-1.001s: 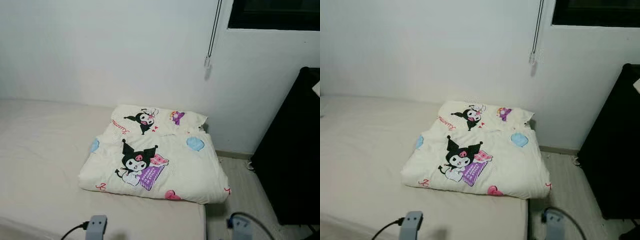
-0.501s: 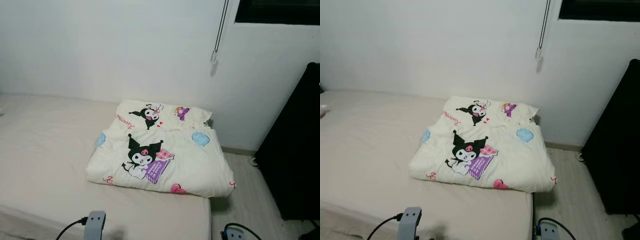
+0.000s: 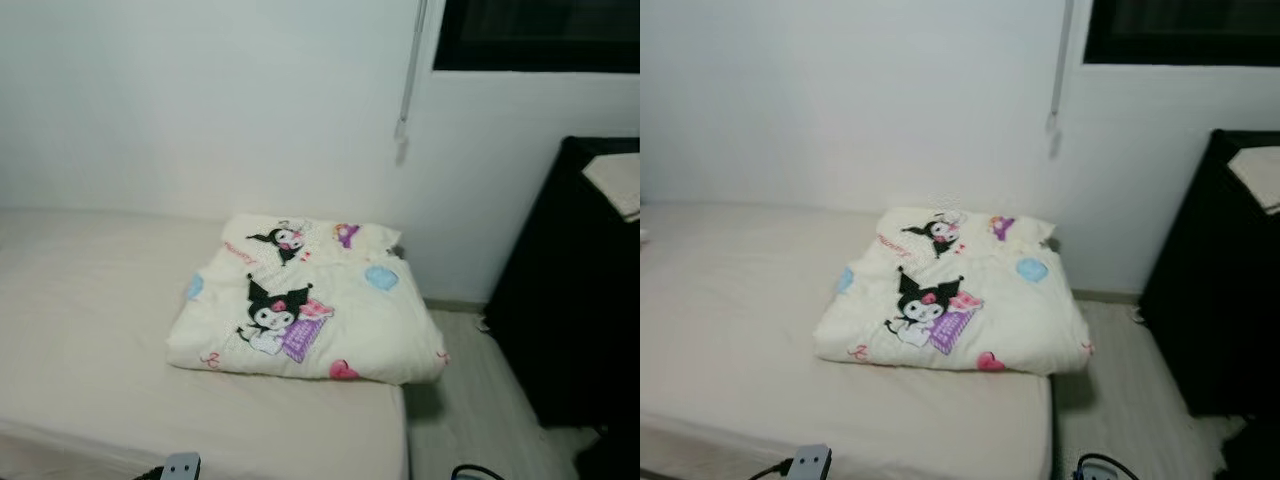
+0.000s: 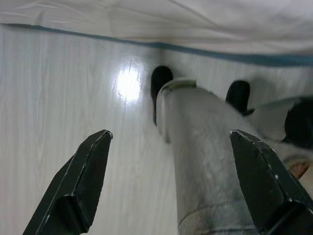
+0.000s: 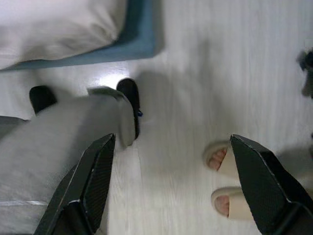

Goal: Clean up the room

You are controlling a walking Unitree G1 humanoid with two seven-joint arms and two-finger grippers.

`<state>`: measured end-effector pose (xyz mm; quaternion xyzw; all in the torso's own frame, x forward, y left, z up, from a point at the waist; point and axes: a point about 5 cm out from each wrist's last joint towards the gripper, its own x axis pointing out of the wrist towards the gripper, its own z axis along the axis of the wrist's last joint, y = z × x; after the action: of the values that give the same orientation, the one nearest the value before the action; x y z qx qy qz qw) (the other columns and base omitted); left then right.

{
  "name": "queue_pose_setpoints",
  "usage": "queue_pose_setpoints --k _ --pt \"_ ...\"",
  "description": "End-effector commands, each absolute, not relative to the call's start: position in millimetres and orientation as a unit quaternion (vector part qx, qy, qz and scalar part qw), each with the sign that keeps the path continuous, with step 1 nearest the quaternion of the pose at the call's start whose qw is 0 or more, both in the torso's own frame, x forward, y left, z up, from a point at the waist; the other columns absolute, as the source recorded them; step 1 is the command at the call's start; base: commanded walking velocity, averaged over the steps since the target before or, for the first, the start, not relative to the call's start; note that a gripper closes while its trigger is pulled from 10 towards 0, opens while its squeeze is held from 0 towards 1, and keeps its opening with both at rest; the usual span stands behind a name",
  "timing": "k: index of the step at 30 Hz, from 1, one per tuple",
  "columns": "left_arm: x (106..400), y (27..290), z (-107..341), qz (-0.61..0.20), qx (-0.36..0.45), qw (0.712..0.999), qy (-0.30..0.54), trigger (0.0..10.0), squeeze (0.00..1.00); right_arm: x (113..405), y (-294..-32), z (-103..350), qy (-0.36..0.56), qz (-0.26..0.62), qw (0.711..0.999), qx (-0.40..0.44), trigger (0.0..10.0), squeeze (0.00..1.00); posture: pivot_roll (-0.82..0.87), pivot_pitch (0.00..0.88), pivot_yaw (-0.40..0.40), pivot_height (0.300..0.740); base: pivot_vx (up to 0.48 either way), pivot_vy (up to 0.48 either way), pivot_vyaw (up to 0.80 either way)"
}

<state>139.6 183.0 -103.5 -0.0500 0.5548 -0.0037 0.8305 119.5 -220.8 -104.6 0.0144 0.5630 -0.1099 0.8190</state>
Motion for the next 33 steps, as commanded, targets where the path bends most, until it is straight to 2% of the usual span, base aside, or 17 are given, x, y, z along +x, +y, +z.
queue_pose_setpoints --k 1,3,7,13,25,31,33 --pt "139.9 186.1 -103.1 -0.011 -0.029 0.83 0.558 10.0 0.0 112.8 -221.1 -106.5 0.572 -0.103 0.813 0.007 10.0 0.0 -0.02 0.0 -0.016 0.731 -0.386 0.0 0.0" --pt "149.8 185.5 -99.5 -0.021 -0.021 0.838 0.545 10.0 0.0 110.2 -238.2 -103.2 0.566 -0.125 0.815 0.016 10.0 0.0 -0.04 0.0 -0.015 0.731 0.0 0.0 0.0" --pt "160.4 184.2 -95.4 -0.03 -0.017 0.845 0.533 10.0 0.0 111.8 -246.3 -100.6 0.562 -0.121 0.818 0.009 10.0 0.0 -0.05 0.0 -0.007 0.731 0.0 0.0 0.0" --pt "174.3 180.7 -89.9 -0.048 -0.005 0.85 0.524 10.0 0.0 119.7 -237.6 -100.5 0.557 -0.105 0.824 0.01 10.0 0.0 -0.05 0.0 0.014 0.731 0.0 -0.124 0.0" --pt "165.7 179.1 -93.8 -0.056 0.005 0.84 0.539 10.0 0.0 129.1 -214.5 -102.5 0.554 -0.045 0.831 0.005 10.0 0.0 -0.06 0.0 0.041 0.731 0.0 -0.473 0.0" --pt "164.1 179.9 -94.4 -0.055 0.002 0.839 0.541 10.0 0.0 127.4 -208.0 -104.0 0.558 -0.019 0.83 -0.006 10.0 0.0 -0.05 0.0 0.037 0.731 0.0 -0.475 0.0" --pt "162.3 180.1 -95.1 -0.054 0.0 0.838 0.542 10.0 0.0 121.5 -205.8 -106.4 0.572 -0.017 0.82 -0.014 10.0 0.0 -0.05 0.0 0.041 0.731 0.0 -0.476 0.0"
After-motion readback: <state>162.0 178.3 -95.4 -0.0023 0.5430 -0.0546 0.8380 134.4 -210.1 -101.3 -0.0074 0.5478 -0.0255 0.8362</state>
